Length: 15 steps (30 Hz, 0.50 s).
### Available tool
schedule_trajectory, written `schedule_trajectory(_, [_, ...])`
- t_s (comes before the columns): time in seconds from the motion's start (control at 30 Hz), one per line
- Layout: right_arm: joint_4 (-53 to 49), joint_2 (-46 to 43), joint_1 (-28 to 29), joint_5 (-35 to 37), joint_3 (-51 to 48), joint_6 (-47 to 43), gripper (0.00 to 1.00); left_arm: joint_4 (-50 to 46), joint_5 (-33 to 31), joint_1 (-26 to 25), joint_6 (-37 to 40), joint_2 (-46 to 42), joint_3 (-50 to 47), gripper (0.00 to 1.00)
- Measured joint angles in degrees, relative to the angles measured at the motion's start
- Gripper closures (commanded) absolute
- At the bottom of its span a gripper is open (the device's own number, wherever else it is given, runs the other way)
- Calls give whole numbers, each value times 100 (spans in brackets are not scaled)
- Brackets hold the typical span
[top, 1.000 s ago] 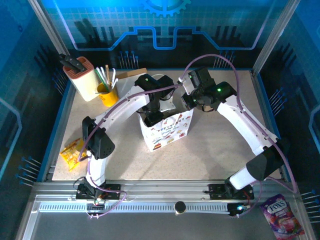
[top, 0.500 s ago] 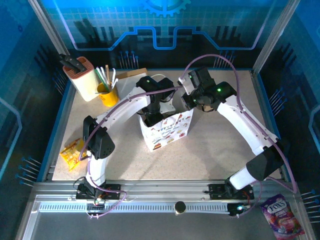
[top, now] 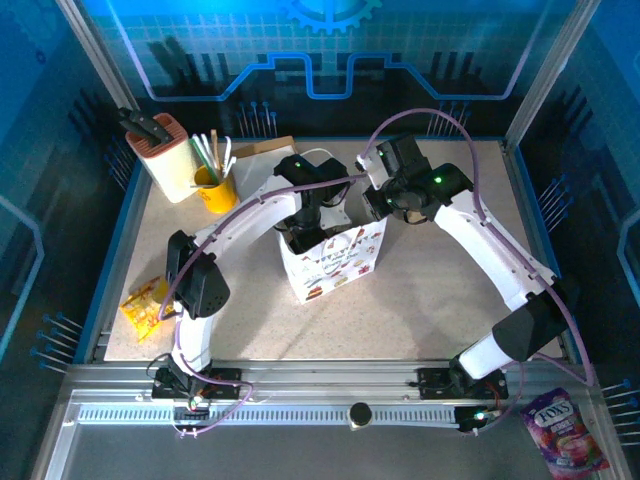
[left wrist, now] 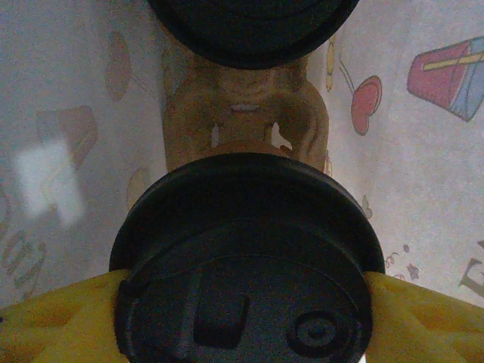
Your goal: Pack the takeout coffee
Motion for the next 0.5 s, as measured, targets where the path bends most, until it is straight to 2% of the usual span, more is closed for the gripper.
schedule_trajectory(0.5, [2, 31, -7, -4, 0, 0, 93, 2, 0, 0, 0, 0, -31, 43])
